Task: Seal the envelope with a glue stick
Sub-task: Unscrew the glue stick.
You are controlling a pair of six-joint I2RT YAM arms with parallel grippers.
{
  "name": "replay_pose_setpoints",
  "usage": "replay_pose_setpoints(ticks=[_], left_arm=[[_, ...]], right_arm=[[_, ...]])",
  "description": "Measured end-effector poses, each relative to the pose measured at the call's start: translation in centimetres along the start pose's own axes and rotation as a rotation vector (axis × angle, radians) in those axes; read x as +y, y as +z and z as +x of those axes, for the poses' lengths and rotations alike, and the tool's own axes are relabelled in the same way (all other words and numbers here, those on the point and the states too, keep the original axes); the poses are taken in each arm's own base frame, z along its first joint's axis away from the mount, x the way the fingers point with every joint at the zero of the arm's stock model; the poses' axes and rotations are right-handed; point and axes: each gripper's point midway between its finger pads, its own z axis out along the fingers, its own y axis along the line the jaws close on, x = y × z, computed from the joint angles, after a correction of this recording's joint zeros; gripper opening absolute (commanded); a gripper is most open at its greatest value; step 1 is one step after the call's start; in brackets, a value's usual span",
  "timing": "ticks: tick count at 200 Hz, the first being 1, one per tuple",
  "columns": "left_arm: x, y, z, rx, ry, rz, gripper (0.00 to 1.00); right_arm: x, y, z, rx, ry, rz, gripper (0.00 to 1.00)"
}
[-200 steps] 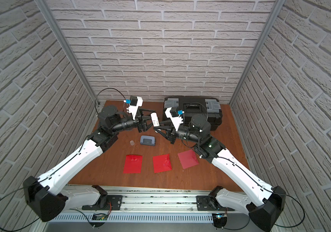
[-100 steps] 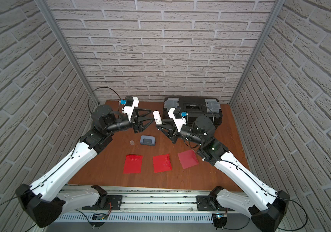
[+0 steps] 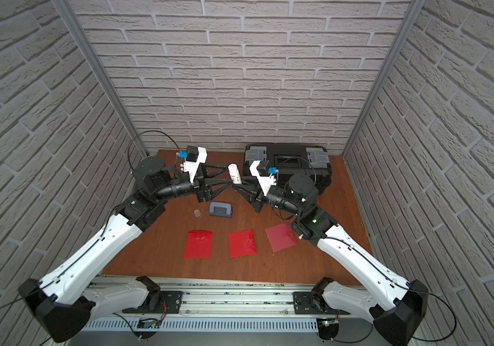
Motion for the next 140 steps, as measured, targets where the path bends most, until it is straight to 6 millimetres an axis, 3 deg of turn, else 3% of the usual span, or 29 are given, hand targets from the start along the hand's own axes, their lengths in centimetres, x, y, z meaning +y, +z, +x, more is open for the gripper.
replay_pose_setpoints(ticks=[72, 140], left_arm=[[-0.8, 2.4, 0.4, -0.015, -0.048, 0.09, 0.53], [-1.9, 2.7, 0.1, -0.024, -0.045, 0.134, 0.4]], right_arm=[[0.6, -0.4, 0.9, 0.004, -0.021, -0.023, 0.03], [1.0, -0.7, 0.6, -0.004, -0.017, -0.042, 0.03]])
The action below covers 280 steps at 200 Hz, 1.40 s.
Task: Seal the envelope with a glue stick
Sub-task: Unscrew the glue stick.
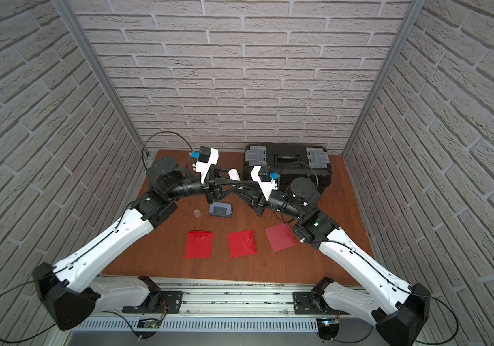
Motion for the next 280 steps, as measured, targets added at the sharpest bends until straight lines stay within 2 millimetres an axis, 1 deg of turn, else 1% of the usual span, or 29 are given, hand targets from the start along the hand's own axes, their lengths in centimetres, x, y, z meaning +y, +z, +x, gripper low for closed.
replay_pose_setpoints(ticks=[14, 28, 68, 97, 138, 157, 167, 179, 194, 203, 243, 265, 280], left_arm=[[-0.06, 0.0, 0.0, 0.0, 0.005, 0.002, 0.41], [-0.08, -0.04, 0.0, 0.001, 0.011, 0.0, 0.45], [-0.13, -0.14, -0.16, -0.002, 0.029, -0.004, 0.45], [-0.1, -0.28, -0.38, -0.008, 0.036, -0.015, 0.5], [-0.2, -0.64, -0.89, -0.02, 0.055, -0.028, 0.47], [-0.16, -0.66, -0.85, -0.018, 0.061, -0.029, 0.43], [-0.17, -0.66, -0.83, -0.017, 0.06, -0.028, 0.44], [-0.19, -0.66, -0.82, -0.017, 0.06, -0.027, 0.47], [-0.19, -0.66, -0.75, -0.015, 0.059, -0.027, 0.47], [-0.17, -0.67, -0.75, -0.014, 0.059, -0.027, 0.45], [-0.43, -0.7, -0.69, -0.011, 0.061, -0.01, 0.27], [-0.48, -0.7, -0.68, -0.011, 0.059, -0.007, 0.22], [-0.38, -0.69, -0.74, -0.013, 0.054, -0.012, 0.17]], right_arm=[[0.02, 0.01, -0.01, 0.0, 0.001, 0.0, 0.03], [0.13, 0.04, -0.02, 0.0, 0.002, -0.003, 0.03], [0.32, 0.13, -0.06, -0.002, 0.004, -0.005, 0.02], [0.35, 0.18, -0.07, -0.003, 0.004, 0.0, 0.03], [0.21, 0.21, -0.08, -0.003, 0.004, 0.012, 0.03], [0.18, 0.22, -0.13, -0.005, 0.003, 0.019, 0.03], [0.13, 0.19, -0.15, -0.006, 0.002, 0.022, 0.03], [0.12, 0.16, -0.21, -0.007, 0.001, 0.025, 0.03], [0.05, 0.08, -0.33, -0.01, 0.0, 0.031, 0.03], [0.06, 0.04, -0.45, -0.014, -0.002, 0.033, 0.03], [-0.13, 0.01, -0.54, -0.018, -0.003, 0.049, 0.03], [-0.1, 0.04, -0.54, -0.018, -0.003, 0.049, 0.03], [-0.14, 0.04, -0.59, -0.019, -0.004, 0.053, 0.03]])
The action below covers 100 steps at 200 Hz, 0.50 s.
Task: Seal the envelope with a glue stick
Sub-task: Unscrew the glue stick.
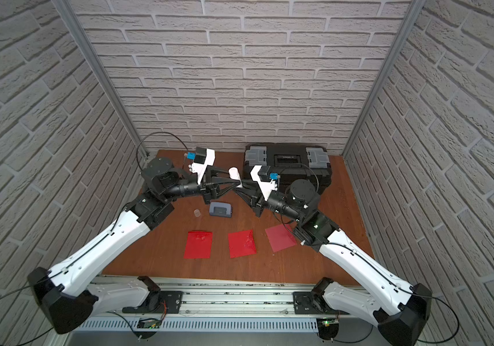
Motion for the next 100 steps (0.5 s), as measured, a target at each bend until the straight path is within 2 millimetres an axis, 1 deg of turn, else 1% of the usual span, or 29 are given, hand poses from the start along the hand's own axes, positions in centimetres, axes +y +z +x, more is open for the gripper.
replay_pose_setpoints(ticks=[7, 18, 25, 31, 46, 58, 74, 100], left_arm=[[0.1, 0.0, -0.2, -0.006, -0.005, -0.006, 0.15], [0.4, 0.1, -0.5, -0.024, -0.015, -0.016, 0.11], [0.6, 0.3, -0.8, -0.038, -0.025, -0.022, 0.09], [0.9, 0.5, -1.0, -0.053, -0.035, -0.028, 0.09], [2.0, 0.9, -1.7, -0.097, -0.074, -0.062, 0.09], [3.1, 1.1, -2.2, -0.136, -0.109, -0.103, 0.08], [4.2, 1.1, -3.0, -0.2, -0.156, -0.154, 0.07], [5.6, 0.5, -5.3, -0.337, -0.224, -0.21, 0.06]], right_arm=[[-0.1, 0.0, -0.1, -0.004, 0.0, 0.005, 0.06], [-0.3, 0.1, -0.4, -0.019, -0.001, 0.018, 0.19], [-0.6, 0.1, -0.7, -0.031, 0.002, 0.031, 0.3], [-0.8, 0.2, -0.9, -0.041, 0.004, 0.043, 0.37], [-1.5, 0.5, -1.3, -0.066, 0.003, 0.072, 0.5], [-2.0, 0.8, -1.6, -0.085, 0.005, 0.093, 0.54], [-2.8, 1.2, -2.1, -0.119, 0.002, 0.124, 0.58], [-3.8, 1.7, -3.9, -0.217, -0.019, 0.167, 0.59]])
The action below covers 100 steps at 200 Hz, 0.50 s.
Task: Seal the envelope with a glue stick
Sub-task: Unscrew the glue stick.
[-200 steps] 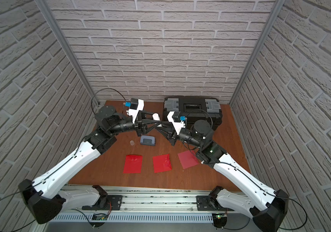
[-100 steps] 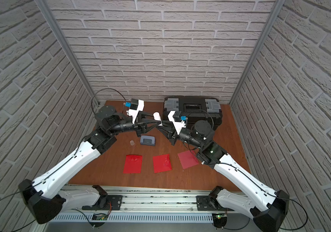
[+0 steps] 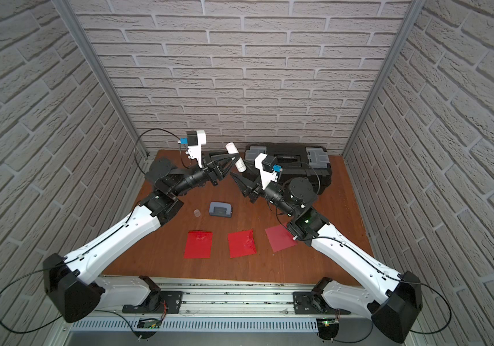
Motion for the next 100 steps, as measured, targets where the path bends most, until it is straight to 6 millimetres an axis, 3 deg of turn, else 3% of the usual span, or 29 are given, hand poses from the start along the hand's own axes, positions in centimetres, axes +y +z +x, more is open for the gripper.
replay_pose_setpoints(ticks=[26, 55, 82, 100], left_arm=[[0.5, 0.2, -2.3, -0.135, -0.088, -0.011, 0.05], [0.8, 0.4, -3.5, -0.219, -0.155, -0.002, 0.05], [0.1, 0.3, -4.5, -0.273, -0.18, 0.027, 0.05], [-0.5, 0.2, -5.0, -0.296, -0.19, 0.05, 0.05]], right_arm=[[-0.6, 1.1, -1.0, -0.086, -0.022, 0.017, 0.58], [-1.0, 2.3, -1.6, -0.16, -0.037, 0.023, 0.54], [-0.9, 3.1, -2.8, -0.226, -0.047, 0.007, 0.46], [-0.6, 3.1, -3.6, -0.266, -0.046, -0.01, 0.45]])
